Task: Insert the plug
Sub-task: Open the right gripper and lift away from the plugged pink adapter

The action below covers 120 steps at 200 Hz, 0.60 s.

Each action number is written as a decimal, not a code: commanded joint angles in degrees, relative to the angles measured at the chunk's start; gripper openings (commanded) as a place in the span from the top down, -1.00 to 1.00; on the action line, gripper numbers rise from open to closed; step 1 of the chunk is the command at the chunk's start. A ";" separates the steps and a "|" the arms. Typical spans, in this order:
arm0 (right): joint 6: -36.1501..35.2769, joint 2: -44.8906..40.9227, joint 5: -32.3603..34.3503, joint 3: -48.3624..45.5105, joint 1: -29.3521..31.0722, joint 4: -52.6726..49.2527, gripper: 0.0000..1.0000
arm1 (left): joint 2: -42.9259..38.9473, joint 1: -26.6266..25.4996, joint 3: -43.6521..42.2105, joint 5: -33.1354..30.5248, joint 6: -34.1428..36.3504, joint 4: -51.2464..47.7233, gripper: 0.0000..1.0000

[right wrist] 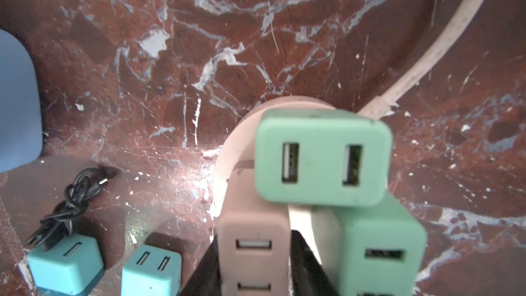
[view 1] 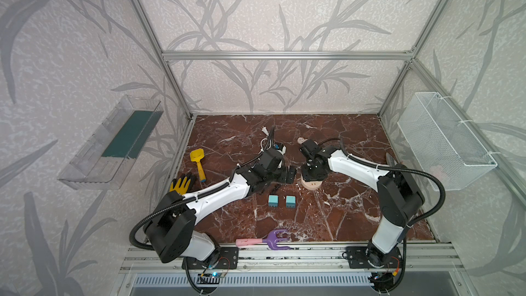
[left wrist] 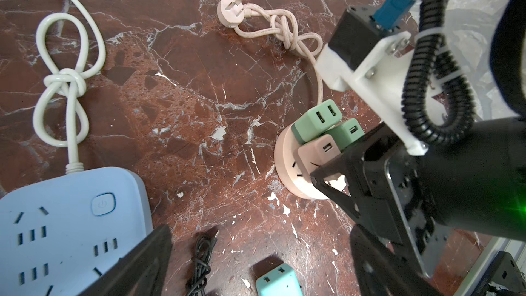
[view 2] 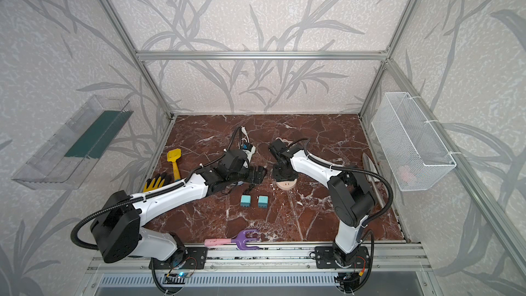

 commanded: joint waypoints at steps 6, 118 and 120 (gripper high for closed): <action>0.86 -3.73 -0.86 0.02 0.20 -2.85 0.21 | -0.83 0.13 1.26 -1.05 0.28 -0.79 -0.92; 3.29 -19.93 -2.33 -8.65 7.19 1.90 0.22 | -1.81 0.13 4.87 -4.81 1.61 -9.85 -0.92; 3.31 -20.06 -2.24 -8.70 7.54 2.04 0.21 | -1.79 0.09 4.97 -4.85 1.72 -10.12 -0.92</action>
